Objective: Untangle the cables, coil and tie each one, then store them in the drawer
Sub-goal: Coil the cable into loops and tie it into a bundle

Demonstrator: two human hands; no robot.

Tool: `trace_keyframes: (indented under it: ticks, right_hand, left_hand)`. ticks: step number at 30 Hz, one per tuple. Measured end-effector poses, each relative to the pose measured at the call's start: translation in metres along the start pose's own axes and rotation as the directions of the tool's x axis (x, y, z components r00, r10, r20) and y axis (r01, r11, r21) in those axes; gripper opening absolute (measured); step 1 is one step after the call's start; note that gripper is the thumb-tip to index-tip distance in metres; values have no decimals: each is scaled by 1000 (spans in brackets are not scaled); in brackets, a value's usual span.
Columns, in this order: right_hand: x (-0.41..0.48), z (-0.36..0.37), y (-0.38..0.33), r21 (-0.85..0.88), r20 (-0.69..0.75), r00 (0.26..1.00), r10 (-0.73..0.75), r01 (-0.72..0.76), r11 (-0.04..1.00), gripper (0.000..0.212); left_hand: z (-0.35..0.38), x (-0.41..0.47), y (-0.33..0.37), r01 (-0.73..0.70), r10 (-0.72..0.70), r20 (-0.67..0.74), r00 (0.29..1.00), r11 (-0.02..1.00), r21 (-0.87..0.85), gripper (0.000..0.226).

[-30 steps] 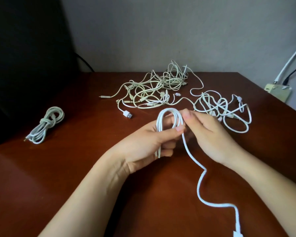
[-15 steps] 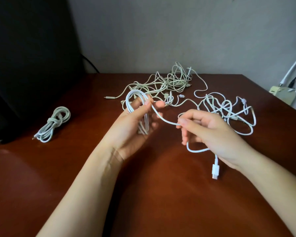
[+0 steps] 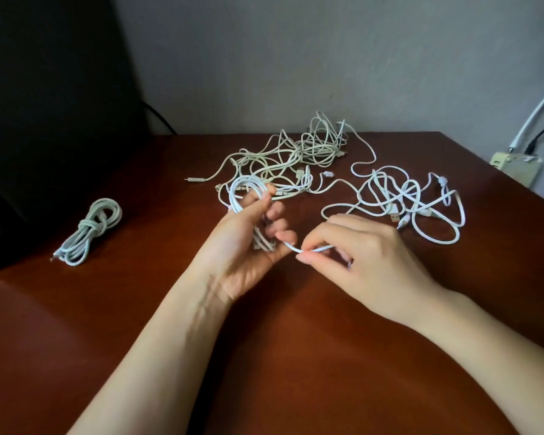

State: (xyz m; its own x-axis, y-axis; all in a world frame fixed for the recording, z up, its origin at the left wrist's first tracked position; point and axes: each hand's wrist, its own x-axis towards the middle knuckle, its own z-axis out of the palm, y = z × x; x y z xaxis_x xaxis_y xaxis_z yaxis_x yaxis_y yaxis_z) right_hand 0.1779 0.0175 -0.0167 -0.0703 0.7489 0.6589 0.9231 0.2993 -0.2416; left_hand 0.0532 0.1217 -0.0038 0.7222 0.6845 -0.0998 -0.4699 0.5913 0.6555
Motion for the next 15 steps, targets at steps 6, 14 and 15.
trace_keyframes:
  ticks: [6, 14, 15]
  right_hand:
    - [-2, 1, 1, 178, 215, 960, 181, -221, 959, 32]
    - [0, 3, 2, 369, 311, 883, 351, -453, 811, 30]
    - [0, 0, 0, 413, 314, 878, 362, -469, 780, 29]
  left_hand:
    - [-5, 3, 8, -51, 40, -76, 996, 988, -148, 15]
    - [-8, 6, 12, -123, 108, -148, 983, 988, -95, 25]
    - [-7, 5, 11, -129, 118, -162, 980, 990, -59, 25]
